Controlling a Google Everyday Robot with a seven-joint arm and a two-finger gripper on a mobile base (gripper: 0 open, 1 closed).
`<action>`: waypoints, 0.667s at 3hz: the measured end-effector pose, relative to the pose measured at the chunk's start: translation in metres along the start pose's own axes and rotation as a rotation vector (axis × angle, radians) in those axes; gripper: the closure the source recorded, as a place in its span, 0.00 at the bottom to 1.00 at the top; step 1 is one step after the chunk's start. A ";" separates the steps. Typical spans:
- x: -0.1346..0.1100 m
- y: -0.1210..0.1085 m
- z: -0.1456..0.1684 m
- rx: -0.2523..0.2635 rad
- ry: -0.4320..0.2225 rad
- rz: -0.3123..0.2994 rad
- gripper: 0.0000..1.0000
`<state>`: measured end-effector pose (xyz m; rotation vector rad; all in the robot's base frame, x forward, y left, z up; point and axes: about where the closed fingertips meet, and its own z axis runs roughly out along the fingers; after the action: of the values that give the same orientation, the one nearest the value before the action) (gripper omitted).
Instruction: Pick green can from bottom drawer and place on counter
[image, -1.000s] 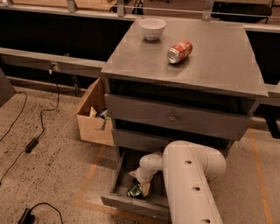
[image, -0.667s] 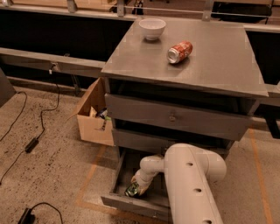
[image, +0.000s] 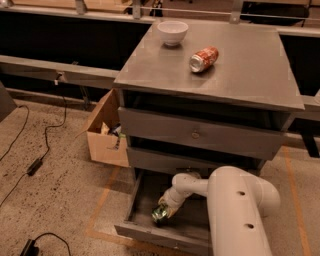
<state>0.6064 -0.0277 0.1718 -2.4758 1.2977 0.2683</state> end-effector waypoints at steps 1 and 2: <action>0.038 -0.018 -0.111 0.153 0.192 0.007 1.00; 0.040 -0.013 -0.178 0.186 0.289 0.004 1.00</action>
Offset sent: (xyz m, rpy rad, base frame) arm -0.0868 -0.1043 0.2003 -0.2042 -0.1637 -0.3254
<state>0.6415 -0.1179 0.3273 -2.4149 1.3668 -0.2089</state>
